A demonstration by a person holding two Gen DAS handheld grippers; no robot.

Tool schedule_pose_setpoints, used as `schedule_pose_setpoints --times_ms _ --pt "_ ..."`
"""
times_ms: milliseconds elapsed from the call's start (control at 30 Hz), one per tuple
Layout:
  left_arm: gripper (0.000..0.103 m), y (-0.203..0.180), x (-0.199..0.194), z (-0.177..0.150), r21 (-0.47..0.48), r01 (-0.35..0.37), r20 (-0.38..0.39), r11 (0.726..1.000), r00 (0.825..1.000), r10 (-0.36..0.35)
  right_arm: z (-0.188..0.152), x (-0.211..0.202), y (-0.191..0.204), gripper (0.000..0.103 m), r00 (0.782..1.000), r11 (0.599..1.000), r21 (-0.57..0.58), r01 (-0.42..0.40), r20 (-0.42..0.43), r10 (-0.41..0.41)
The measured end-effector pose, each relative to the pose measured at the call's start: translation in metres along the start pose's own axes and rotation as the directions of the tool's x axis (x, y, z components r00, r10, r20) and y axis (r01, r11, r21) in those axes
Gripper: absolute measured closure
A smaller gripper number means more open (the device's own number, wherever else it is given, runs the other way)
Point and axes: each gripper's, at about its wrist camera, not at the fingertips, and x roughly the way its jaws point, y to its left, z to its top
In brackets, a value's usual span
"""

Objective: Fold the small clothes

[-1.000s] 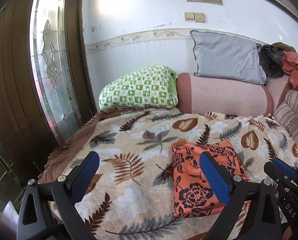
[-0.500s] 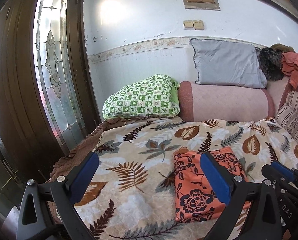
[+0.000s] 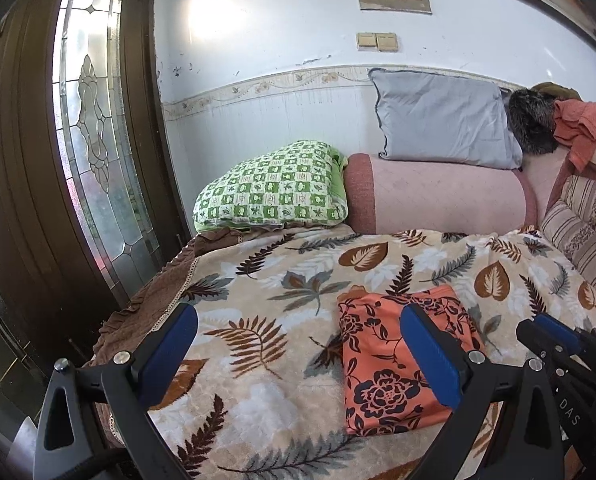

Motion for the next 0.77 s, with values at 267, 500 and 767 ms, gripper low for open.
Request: schedule_pose_setpoints --times_ms 267,500,767 --pt "0.002 0.003 0.002 0.001 -0.003 0.004 -0.009 1.000 1.000 -0.004 0.002 0.000 0.004 0.076 1.000 1.000 -0.013 -0.001 -0.003 0.001" --pt "0.002 0.009 0.008 0.002 -0.021 0.018 -0.031 1.000 0.999 -0.019 0.006 0.002 0.014 0.076 1.000 0.999 -0.034 -0.005 -0.006 0.005" --pt "0.002 0.015 0.021 0.002 -0.062 0.073 -0.039 0.995 0.996 -0.076 0.006 0.011 0.017 0.076 1.000 0.999 -0.028 -0.023 -0.022 0.023"
